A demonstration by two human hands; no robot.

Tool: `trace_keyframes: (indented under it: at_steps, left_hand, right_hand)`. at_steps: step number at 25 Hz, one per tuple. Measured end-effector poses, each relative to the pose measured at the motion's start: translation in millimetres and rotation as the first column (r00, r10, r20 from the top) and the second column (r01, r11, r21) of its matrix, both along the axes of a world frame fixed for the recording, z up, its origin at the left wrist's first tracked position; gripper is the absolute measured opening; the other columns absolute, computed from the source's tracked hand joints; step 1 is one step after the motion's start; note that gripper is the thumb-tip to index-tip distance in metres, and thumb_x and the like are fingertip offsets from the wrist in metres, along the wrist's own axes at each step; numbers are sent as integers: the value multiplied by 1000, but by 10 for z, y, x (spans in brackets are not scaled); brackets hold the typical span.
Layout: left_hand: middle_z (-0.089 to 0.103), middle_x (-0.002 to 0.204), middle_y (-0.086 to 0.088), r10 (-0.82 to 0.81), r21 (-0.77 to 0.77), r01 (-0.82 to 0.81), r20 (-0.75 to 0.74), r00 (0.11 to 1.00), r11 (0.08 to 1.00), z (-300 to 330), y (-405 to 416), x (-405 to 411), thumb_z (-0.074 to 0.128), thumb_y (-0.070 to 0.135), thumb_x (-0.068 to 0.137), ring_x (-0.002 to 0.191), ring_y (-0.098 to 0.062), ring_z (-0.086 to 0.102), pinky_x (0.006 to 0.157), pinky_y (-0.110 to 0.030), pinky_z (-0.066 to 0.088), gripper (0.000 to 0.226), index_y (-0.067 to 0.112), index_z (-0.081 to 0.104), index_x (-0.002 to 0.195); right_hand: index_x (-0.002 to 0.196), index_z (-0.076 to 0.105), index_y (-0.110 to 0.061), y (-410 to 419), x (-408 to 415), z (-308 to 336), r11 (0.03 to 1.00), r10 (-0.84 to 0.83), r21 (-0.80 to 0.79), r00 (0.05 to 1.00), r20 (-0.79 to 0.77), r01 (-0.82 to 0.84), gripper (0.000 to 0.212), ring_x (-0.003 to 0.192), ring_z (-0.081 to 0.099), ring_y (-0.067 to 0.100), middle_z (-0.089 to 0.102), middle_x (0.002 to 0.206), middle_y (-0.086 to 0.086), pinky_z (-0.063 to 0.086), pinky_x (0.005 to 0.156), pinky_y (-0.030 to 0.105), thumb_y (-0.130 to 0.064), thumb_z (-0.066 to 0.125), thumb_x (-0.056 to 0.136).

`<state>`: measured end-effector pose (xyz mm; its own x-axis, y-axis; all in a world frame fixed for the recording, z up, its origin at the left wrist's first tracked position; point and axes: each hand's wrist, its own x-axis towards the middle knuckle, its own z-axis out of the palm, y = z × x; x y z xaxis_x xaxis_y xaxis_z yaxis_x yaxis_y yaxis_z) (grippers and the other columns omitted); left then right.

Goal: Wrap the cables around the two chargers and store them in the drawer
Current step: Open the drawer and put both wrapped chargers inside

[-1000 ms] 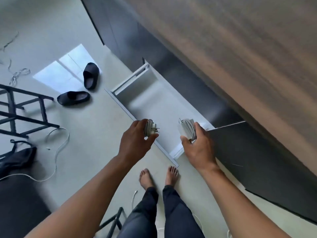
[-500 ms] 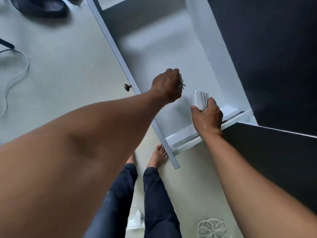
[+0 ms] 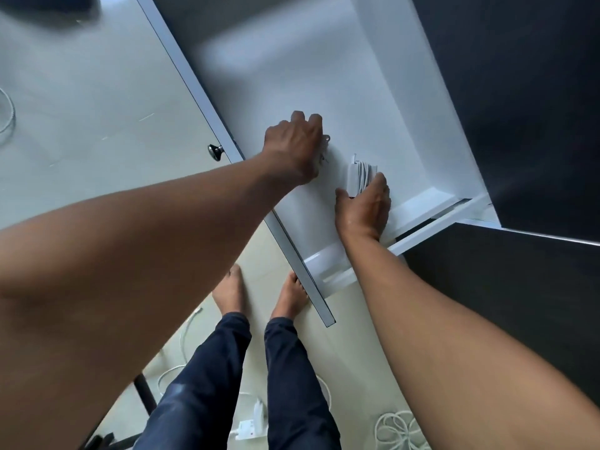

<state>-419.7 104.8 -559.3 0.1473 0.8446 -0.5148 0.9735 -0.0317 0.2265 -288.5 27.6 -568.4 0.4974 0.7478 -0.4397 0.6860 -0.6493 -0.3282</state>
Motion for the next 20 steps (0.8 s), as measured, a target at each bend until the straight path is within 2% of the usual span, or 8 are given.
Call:
trace_keyframes:
  at_steps: [3,6,8,10,12,13,16,20]
  left_hand:
    - [64,125,-18,-93,70,92,23,995,993,370,-81,-214,58,20,93,110,-44,61,76,-42,47,37,7,59,128]
    - [75,117,-7,-310,100,299,120,943,949,810,-367,-644,57,16,81,111,-35,62,88,-41,51,43,18,72,121]
    - [76,116,1,-494,86,488,78,866,869,1041,-583,-913,56,21,73,113,-31,61,99,-44,46,50,23,74,120]
    - [75,114,4,-590,77,589,-18,807,804,1108,-708,-1020,61,23,77,114,-30,60,105,-46,41,44,24,73,119]
    - [74,117,4,-607,85,607,-27,794,790,1068,-705,-981,65,29,89,115,-29,59,105,-45,41,31,25,73,119]
    - [74,119,5,-611,84,610,-25,791,788,1032,-687,-936,65,33,93,115,-28,59,104,-44,41,30,26,73,121]
    - [74,123,6,-623,92,623,-36,782,777,956,-659,-838,65,35,96,114,-26,60,102,-42,43,30,27,72,124]
    - [77,111,2,-621,177,619,-56,782,765,869,-631,-699,67,33,94,108,-30,62,101,-44,45,26,21,75,116]
  right_hand:
    - [140,44,-3,-61,-1,160,1000,16,-11,1000,-25,-16,68,133,50,39,54,145,18,45,102,43,-27,79,87]
    - [137,56,-5,-347,-13,591,988,63,144,993,-96,-48,55,129,54,35,60,140,14,43,105,39,-28,74,91]
    - [129,66,-7,-684,-68,937,975,123,204,978,-171,-87,44,120,62,30,69,128,10,50,103,41,-32,72,93]
    - [125,71,-10,-1015,-179,1162,968,233,141,947,-223,-205,46,115,65,26,73,121,6,53,99,38,-40,76,90]
    - [125,70,-13,-1239,-294,1178,942,335,40,915,-228,-335,45,114,63,26,74,117,5,50,94,36,-37,78,88]
    - [123,71,-15,-1287,-332,1136,930,364,22,910,-201,-367,38,112,63,28,74,113,5,50,90,36,-32,76,90]
    - [110,75,-16,-1276,-332,1038,925,379,48,920,-101,-376,20,101,64,31,73,101,7,47,77,31,-21,71,90]
    - [111,76,-15,-1199,-159,1031,931,363,61,931,-30,-361,22,100,64,32,75,104,8,49,77,33,-24,70,91]
